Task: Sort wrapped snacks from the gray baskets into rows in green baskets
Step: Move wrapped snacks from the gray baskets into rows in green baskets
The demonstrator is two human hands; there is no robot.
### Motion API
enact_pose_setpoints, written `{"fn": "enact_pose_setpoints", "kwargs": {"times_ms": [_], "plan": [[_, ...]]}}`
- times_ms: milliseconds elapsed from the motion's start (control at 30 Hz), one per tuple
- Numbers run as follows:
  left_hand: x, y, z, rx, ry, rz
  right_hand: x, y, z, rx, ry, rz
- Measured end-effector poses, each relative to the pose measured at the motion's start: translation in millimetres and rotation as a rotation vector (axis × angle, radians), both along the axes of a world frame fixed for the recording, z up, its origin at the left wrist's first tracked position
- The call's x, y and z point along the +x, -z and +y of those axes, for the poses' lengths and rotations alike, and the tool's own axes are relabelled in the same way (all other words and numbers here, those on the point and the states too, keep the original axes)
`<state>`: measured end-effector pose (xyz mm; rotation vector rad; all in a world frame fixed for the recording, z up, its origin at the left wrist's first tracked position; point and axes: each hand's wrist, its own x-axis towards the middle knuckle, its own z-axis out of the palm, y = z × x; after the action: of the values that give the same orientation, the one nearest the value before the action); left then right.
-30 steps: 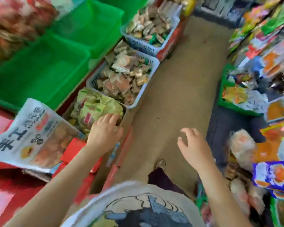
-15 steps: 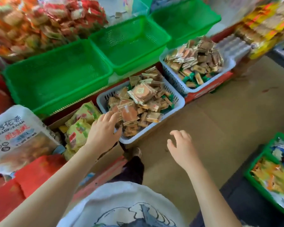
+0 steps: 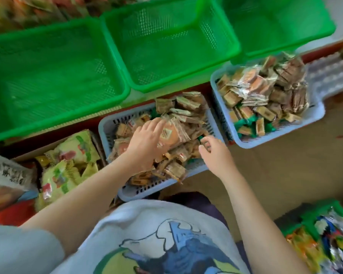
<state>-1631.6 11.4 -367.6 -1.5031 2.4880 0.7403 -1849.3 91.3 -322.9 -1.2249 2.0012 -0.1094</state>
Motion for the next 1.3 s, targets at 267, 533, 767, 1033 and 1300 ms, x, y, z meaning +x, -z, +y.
{"fn": "enact_pose_setpoints", "kwargs": {"times_ms": [267,533,767,1033,1300], "plan": [[-36.5,22.5,-8.3,0.146,-0.272,-0.024,-2.2,70.1,-61.6,0.358,0.331,-0.615],[-59.4,17.8,-12.3,0.361,-0.677,0.124,-23.4,74.0,-92.6,0.424,0.358,-0.76],[-75.9,12.8,-7.2,0.516,-0.958,0.315,-46.1,69.3,-110.3,0.358,0.184,-0.619],[-91.4,11.5,3.3,0.649,-1.219,0.591,-62.2,37.0,-139.7,0.155,-0.09,-0.558],[-89.5,-28.4,-13.7,0.606,-1.257,0.897,-60.4,-3.6,-163.6,0.046,-0.144,-0.676]]}}
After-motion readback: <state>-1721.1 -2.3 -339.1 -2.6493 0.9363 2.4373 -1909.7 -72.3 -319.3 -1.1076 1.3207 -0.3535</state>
